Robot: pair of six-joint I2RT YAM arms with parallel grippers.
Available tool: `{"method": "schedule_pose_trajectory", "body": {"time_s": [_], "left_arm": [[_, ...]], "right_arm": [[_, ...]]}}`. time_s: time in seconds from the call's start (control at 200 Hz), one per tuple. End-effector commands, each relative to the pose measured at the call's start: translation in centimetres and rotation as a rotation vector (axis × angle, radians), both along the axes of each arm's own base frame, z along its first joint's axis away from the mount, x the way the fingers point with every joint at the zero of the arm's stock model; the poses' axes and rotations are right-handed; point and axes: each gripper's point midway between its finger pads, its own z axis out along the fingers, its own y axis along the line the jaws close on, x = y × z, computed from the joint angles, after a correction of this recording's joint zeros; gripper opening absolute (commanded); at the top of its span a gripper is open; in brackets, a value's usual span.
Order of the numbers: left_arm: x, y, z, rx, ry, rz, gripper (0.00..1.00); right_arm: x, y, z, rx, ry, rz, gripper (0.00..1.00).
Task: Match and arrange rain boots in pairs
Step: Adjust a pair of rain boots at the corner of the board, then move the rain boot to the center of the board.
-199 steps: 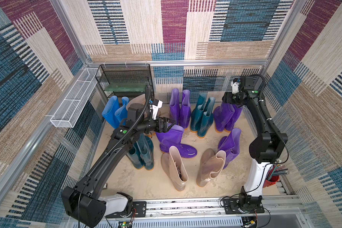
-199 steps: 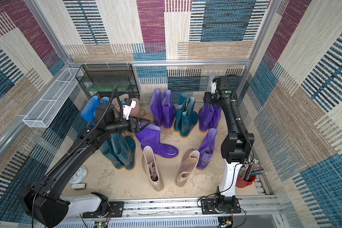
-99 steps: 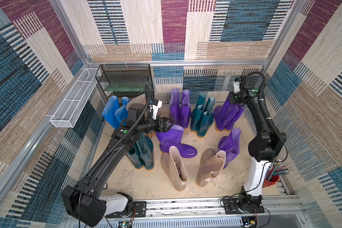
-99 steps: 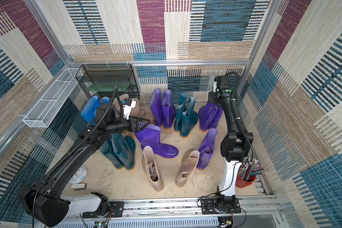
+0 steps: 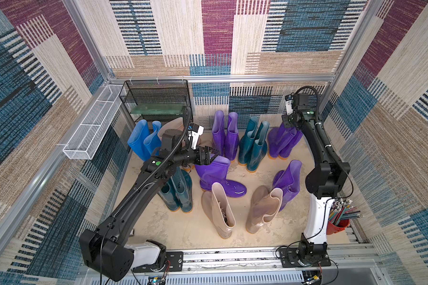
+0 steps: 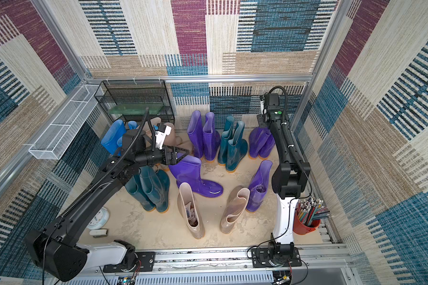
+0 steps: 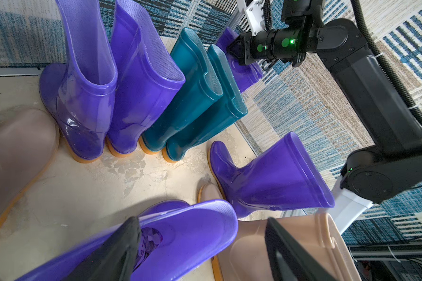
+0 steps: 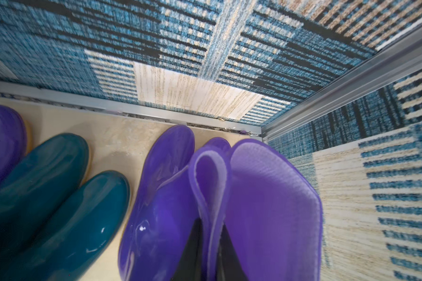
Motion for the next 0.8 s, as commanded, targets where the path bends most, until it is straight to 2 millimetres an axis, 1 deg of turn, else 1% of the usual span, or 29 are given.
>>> {"method": "schedule_pose_trajectory", "body": {"time_s": [0.0, 0.025, 0.045, 0.07, 0.095, 0.115, 0.16, 0.2, 0.265, 0.376, 0.461, 0.541, 0.576, 0.656, 0.731, 0.741, 0.751, 0.761, 0.781, 0.796], "left_arm": [[0.3, -0.2, 0.5, -0.012, -0.021, -0.006, 0.83], [0.3, -0.3, 0.4, -0.013, -0.016, -0.009, 0.83], [0.3, -0.3, 0.4, -0.014, -0.015, -0.011, 0.83], [0.3, -0.3, 0.3, -0.014, -0.012, -0.011, 0.83], [0.4, -0.4, 0.3, -0.015, -0.012, -0.012, 0.83], [0.4, -0.4, 0.2, -0.014, -0.009, -0.012, 0.83], [0.4, -0.3, 0.2, -0.013, -0.008, -0.011, 0.82], [0.3, -0.3, 0.3, -0.014, -0.010, -0.012, 0.83], [0.3, -0.3, 0.5, -0.015, -0.015, -0.011, 0.83], [0.0, -0.1, 0.9, -0.016, -0.028, -0.008, 0.83], [-0.4, 0.0, 1.6, -0.026, -0.045, -0.010, 0.83], [-0.6, 0.1, 2.0, -0.032, -0.057, -0.007, 0.83], [-0.6, 0.1, 2.1, -0.034, -0.059, -0.008, 0.83], [-0.8, 0.2, 2.3, -0.036, -0.061, -0.005, 0.83], [-1.0, 0.2, 2.6, -0.043, -0.062, -0.009, 0.83], [-1.0, 0.2, 2.6, -0.045, -0.061, -0.011, 0.83], [-1.0, 0.2, 2.7, -0.046, -0.060, -0.009, 0.83], [-1.0, 0.2, 2.7, -0.048, -0.061, -0.010, 0.83], [-1.0, 0.2, 2.8, -0.049, -0.059, -0.009, 0.83], [-1.4, -0.2, 3.0, -0.062, -0.055, -0.038, 0.83]], "right_arm": [[0.7, -1.2, 4.2, -0.077, -0.140, -0.003, 0.03], [0.7, -1.3, 4.2, -0.065, -0.141, 0.003, 0.08], [0.6, -1.3, 4.1, -0.054, -0.142, 0.004, 0.15], [0.5, -1.4, 4.0, -0.041, -0.142, -0.001, 0.28], [0.4, -1.3, 3.8, -0.035, -0.139, 0.000, 0.47], [0.3, -1.2, 3.6, -0.034, -0.135, -0.001, 0.57], [0.1, -1.0, 3.6, -0.028, -0.134, -0.010, 0.69], [0.0, -1.0, 4.1, 0.000, -0.154, -0.028, 0.76], [-0.2, -0.6, 5.2, 0.070, -0.177, -0.041, 0.81], [-0.9, -0.3, 8.9, 0.144, -0.259, -0.085, 0.87], [-2.5, 0.3, 11.5, 0.186, -0.307, -0.116, 0.89], [-4.4, 0.4, 12.7, 0.251, -0.335, -0.171, 0.92], [-5.4, 0.6, 12.8, 0.283, -0.333, -0.189, 0.94], [-8.1, 1.5, 11.6, 0.376, -0.296, -0.228, 0.96], [-11.1, 3.2, 10.2, 0.400, -0.267, -0.232, 0.98], [-11.6, 3.4, 10.4, 0.403, -0.275, -0.233, 0.99], [-12.0, 3.7, 9.8, 0.403, -0.266, -0.235, 0.98], [-12.5, 3.9, 9.9, 0.405, -0.271, -0.231, 0.98], [-13.4, 4.4, 9.2, 0.400, -0.263, -0.222, 0.98], [-14.1, 4.7, 9.0, 0.400, -0.266, -0.215, 0.98]]}}
